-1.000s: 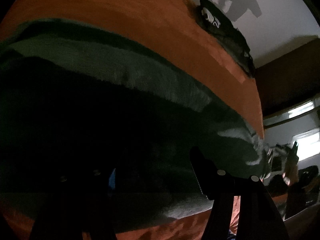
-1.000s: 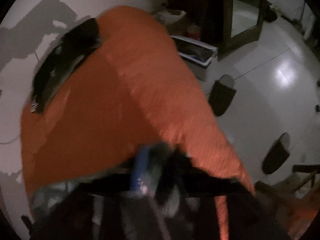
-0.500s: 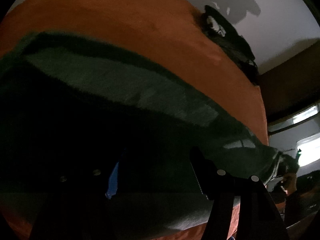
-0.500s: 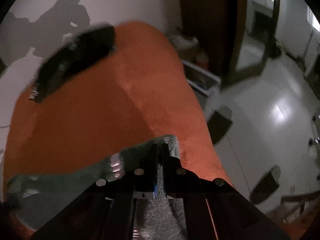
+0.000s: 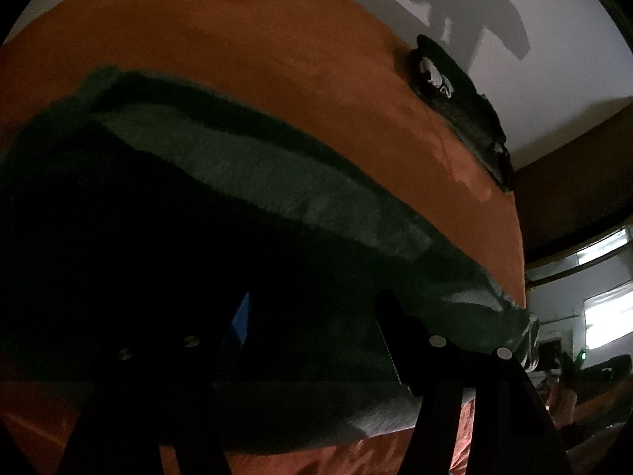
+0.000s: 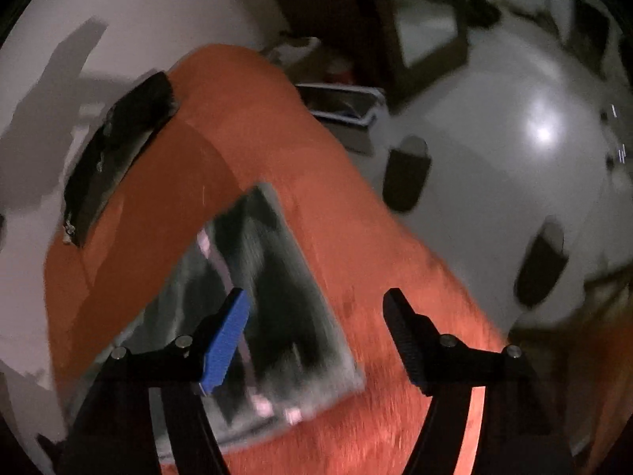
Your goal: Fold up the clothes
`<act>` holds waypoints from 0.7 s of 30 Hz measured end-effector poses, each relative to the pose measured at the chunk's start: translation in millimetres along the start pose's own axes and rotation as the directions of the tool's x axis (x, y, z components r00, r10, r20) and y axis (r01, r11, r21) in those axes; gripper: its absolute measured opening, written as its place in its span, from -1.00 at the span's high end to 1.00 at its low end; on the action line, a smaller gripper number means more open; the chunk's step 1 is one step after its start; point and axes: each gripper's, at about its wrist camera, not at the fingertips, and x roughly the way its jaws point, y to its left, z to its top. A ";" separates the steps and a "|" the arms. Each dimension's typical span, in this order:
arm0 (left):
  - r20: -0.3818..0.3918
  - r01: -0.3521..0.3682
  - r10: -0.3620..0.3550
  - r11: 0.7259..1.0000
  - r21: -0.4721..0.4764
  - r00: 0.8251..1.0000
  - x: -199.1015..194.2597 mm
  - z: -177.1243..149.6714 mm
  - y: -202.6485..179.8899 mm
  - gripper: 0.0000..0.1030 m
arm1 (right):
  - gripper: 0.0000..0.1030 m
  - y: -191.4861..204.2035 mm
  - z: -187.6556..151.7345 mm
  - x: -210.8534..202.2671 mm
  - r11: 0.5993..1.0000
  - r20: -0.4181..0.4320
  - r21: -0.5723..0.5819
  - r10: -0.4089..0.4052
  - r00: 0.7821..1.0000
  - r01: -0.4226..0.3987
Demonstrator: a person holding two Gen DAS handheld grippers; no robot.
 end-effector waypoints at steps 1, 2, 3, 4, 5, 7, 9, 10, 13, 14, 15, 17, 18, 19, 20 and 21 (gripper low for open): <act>-0.003 -0.002 0.002 1.000 0.001 1.000 2.6 0.6 -1.1 -0.27 | -0.36 -4.3 -13.0 -5.7 0.999 -0.001 0.039 0.031 1.000 -0.031; -0.007 -0.004 0.004 1.000 0.002 1.000 5.1 1.2 -2.3 -0.27 | -0.36 -8.3 -25.3 -7.8 0.995 -0.004 0.079 0.065 0.998 -0.064; -0.010 -0.005 0.005 1.000 0.003 1.000 7.8 1.9 -3.5 -0.27 | -0.36 -10.9 -34.8 -3.3 0.989 -0.013 0.116 0.099 0.995 -0.096; -0.014 -0.002 0.002 1.000 0.005 1.000 11.3 3.0 -5.8 -0.27 | -0.36 -11.3 -40.0 4.7 0.982 -0.029 0.143 0.131 0.991 -0.126; -0.018 0.002 -0.002 1.000 0.007 1.000 14.6 4.0 -8.1 -0.27 | -0.34 -10.3 -42.0 14.2 0.975 -0.044 0.162 0.158 0.986 -0.149; -0.023 0.008 -0.008 1.000 0.007 1.000 18.8 5.1 -12.0 -0.27 | 0.29 -8.5 -43.4 22.2 0.974 -0.028 0.176 0.150 0.988 -0.143; -0.017 0.014 -0.014 1.000 0.012 1.000 18.6 6.6 -16.5 -0.27 | 0.74 -7.6 -44.5 23.8 0.972 0.006 0.191 0.135 0.991 -0.134; -0.014 0.017 -0.017 1.000 0.015 1.000 18.5 7.3 -18.8 -0.27 | 0.75 -6.2 -45.7 14.3 0.971 0.040 0.195 0.136 0.990 -0.141; 0.008 0.012 -0.012 1.000 0.028 1.000 10.4 8.0 -18.8 -0.27 | 0.75 4.5 -50.0 -18.4 0.985 0.108 0.131 0.095 0.990 -0.109; 0.016 0.008 -0.008 0.999 0.032 1.000 6.8 8.0 -17.6 -0.27 | 0.75 3.9 -49.3 -14.6 0.988 0.088 0.125 0.075 0.993 -0.086; 0.021 -0.002 0.002 1.000 0.031 1.000 4.9 7.8 -14.0 -0.27 | 0.74 0.1 -48.5 -3.2 0.988 0.051 0.138 0.057 0.997 -0.064; 0.016 -0.026 0.026 1.000 0.008 1.000 4.8 7.5 -5.3 -0.27 | 0.72 -9.3 -48.5 20.4 0.984 -0.007 0.172 0.046 0.999 -0.044; 0.013 -0.028 0.028 0.999 -0.016 1.000 3.9 7.4 0.9 -0.27 | 0.71 -11.2 -49.1 27.2 0.985 -0.016 0.170 0.045 0.999 -0.042; 0.010 -0.029 0.030 0.999 -0.040 1.000 2.9 7.5 7.1 -0.27 | 0.71 -11.9 -49.5 28.8 0.985 -0.014 0.166 0.042 0.999 -0.040; 0.012 -0.026 0.026 0.998 -0.061 1.000 -0.2 8.2 12.3 -0.27 | 0.69 -11.1 -49.2 25.9 0.986 -0.009 0.163 0.036 0.999 -0.034; 0.019 -0.025 0.027 0.997 -0.077 0.999 -5.2 8.4 16.7 -0.27 | 0.53 -9.5 -48.8 21.8 0.987 -0.005 0.158 0.020 1.000 -0.019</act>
